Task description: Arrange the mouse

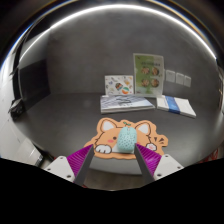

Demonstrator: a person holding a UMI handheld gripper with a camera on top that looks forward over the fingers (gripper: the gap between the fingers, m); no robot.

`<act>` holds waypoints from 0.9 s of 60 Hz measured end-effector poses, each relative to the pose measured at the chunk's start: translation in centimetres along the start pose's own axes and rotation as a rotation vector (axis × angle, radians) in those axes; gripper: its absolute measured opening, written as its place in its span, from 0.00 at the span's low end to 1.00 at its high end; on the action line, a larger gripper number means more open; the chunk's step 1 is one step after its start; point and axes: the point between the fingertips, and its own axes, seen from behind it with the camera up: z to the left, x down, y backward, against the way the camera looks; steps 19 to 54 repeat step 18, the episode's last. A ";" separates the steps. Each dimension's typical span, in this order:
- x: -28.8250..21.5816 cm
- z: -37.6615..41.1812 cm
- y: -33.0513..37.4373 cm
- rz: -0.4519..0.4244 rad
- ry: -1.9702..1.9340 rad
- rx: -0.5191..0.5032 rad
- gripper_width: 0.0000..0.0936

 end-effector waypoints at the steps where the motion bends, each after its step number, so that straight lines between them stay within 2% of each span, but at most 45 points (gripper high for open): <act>1: 0.1 0.3 0.8 -0.006 0.010 -0.003 0.91; 18: 7.7 6.0 9.8 0.031 0.068 -0.085 0.90; 54: 7.7 6.0 9.8 0.031 0.068 -0.085 0.90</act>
